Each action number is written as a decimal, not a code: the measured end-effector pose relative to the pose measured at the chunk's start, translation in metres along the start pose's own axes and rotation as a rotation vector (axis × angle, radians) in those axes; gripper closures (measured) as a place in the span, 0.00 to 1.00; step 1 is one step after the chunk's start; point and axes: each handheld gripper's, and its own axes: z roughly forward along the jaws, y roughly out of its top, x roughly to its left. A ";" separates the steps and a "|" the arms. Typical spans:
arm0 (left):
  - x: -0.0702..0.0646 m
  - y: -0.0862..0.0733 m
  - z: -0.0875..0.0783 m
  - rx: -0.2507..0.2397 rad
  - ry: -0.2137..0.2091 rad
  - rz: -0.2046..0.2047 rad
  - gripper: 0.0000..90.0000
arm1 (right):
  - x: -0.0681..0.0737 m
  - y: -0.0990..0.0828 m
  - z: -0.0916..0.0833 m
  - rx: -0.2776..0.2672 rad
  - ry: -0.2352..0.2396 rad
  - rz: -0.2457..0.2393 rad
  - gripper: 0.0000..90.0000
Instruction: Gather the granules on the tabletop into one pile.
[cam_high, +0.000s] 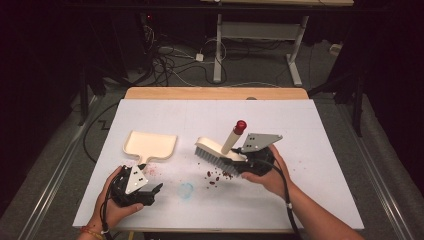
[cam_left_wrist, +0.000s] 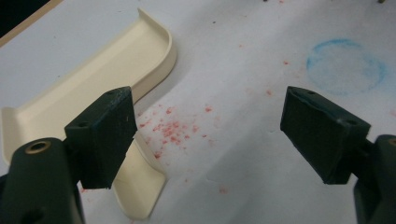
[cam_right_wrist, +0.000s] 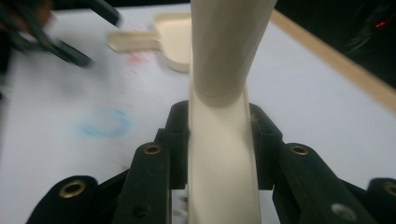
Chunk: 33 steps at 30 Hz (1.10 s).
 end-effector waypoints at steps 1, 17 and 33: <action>0.000 0.000 -0.001 -0.001 0.001 -0.001 0.20 | 0.000 0.000 0.000 0.000 0.000 0.000 0.75; 0.004 -0.002 -0.001 -0.001 -0.008 -0.013 0.20 | 0.035 -0.005 0.066 0.074 -0.052 0.204 0.75; 0.001 -0.001 0.002 0.016 -0.024 0.003 0.20 | 0.000 -0.019 0.043 0.089 -0.171 0.287 0.75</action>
